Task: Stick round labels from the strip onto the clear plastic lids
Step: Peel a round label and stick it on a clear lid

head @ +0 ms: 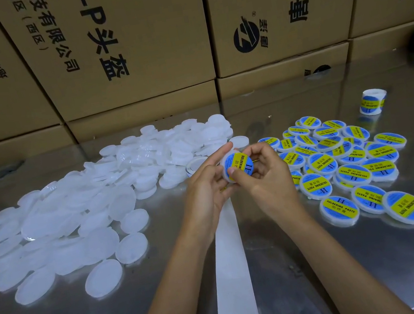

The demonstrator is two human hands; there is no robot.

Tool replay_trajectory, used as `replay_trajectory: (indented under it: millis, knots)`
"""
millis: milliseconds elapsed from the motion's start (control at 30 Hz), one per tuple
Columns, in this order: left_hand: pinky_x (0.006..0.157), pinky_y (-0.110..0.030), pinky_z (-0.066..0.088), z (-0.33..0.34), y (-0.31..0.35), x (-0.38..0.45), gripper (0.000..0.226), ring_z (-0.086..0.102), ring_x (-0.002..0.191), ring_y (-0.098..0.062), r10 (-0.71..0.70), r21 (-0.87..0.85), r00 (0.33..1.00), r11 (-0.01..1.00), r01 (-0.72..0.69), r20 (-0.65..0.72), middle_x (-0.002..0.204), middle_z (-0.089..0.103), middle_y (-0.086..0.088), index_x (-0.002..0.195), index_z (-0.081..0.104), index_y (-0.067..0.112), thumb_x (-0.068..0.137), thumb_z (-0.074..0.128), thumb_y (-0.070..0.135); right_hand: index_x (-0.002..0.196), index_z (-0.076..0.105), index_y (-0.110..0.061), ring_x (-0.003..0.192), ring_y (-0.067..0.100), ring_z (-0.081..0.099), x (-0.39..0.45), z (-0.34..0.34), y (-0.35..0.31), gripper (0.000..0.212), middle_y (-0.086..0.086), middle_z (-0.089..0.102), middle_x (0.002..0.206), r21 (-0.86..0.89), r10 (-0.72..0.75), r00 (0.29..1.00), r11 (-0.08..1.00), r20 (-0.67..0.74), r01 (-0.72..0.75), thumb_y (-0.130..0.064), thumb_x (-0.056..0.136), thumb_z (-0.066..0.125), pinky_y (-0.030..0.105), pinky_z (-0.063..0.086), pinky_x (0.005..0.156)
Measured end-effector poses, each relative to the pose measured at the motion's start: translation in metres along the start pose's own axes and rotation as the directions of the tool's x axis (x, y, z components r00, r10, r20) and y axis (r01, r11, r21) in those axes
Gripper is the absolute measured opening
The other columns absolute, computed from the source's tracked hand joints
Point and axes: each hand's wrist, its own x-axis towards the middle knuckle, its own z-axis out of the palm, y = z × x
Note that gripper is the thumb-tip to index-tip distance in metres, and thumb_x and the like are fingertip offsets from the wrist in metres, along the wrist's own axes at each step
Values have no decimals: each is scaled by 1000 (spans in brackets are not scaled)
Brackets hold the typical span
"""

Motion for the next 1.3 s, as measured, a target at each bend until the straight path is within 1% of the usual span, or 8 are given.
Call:
replay_trajectory:
  millis: [67, 233, 400, 533, 633, 1000, 1133, 1300]
  knots:
    - [89, -32, 58, 0, 0, 0, 48, 70, 108, -26, 1, 9, 1000, 1000, -1, -6, 115, 75, -5, 119, 72, 25, 97, 36, 1, 90, 55, -28, 75, 27, 65, 0, 1, 1, 27, -8, 62, 87, -29, 0, 1000, 1000, -10, 0, -22, 75, 77, 42, 53, 67]
    - [87, -33, 58, -1, 3, -1, 47, 65, 103, -27, -23, -66, 999, 998, 21, -28, 113, 68, -15, 125, 69, 18, 95, 40, -2, 102, 59, -34, 66, 5, 50, -1, -1, 6, 36, -11, 53, 96, -256, -114, 990, 962, -83, 90, -38, 73, 80, 19, 42, 62]
    - [107, -48, 48, -5, 5, -1, 45, 64, 120, -34, -87, -315, 995, 944, 97, 44, 132, 66, -16, 137, 59, 9, 97, 40, 2, 104, 53, -35, 77, 5, 51, -3, -2, 4, 58, -16, 52, 96, -333, -57, 994, 943, -91, 24, -65, 62, 79, 21, 41, 65]
    - [104, -49, 50, -4, 2, -1, 44, 58, 128, -37, -114, -374, 991, 918, 135, 76, 132, 65, -19, 136, 58, 7, 96, 40, 5, 89, 44, -36, 84, 1, 53, -7, -2, 3, 58, -20, 51, 91, -477, -68, 994, 879, -91, 16, -81, 60, 68, 20, 35, 60]
    - [106, -51, 48, -4, 2, 0, 43, 62, 121, -33, -92, -377, 993, 919, 115, 77, 130, 67, -17, 135, 60, 8, 96, 40, 5, 79, 39, -31, 72, 5, 50, -8, -4, 2, 62, -15, 50, 76, -520, -41, 992, 854, -120, -28, -86, 60, 62, 26, 35, 56]
    - [93, -41, 58, -2, 5, -2, 43, 63, 122, -33, -63, -321, 995, 943, 84, 74, 131, 66, -18, 136, 59, 9, 97, 42, 1, 65, 39, -21, 54, 10, 43, -8, -3, 7, 51, -16, 48, 56, -519, -16, 1000, 855, 11, 19, -64, 91, 50, 30, 32, 53]
    - [80, -33, 60, -3, 3, -2, 48, 71, 101, -24, -15, -174, 998, 984, 25, 57, 119, 72, -14, 132, 64, 15, 94, 48, -9, 63, 39, -21, 53, 11, 41, -7, -4, 8, 49, -10, 46, 53, -527, -38, 999, 849, 12, 39, -53, 99, 41, 32, 31, 52]
    - [72, -31, 60, -7, 1, -3, 51, 73, 88, -23, 69, 87, 997, 994, -73, 43, 102, 77, -11, 126, 65, 18, 86, 65, -13, 77, 59, -12, 61, 23, 49, -4, -8, 7, 47, -5, 47, 54, -531, -48, 998, 847, -42, 18, -44, 102, 35, 39, 40, 60]
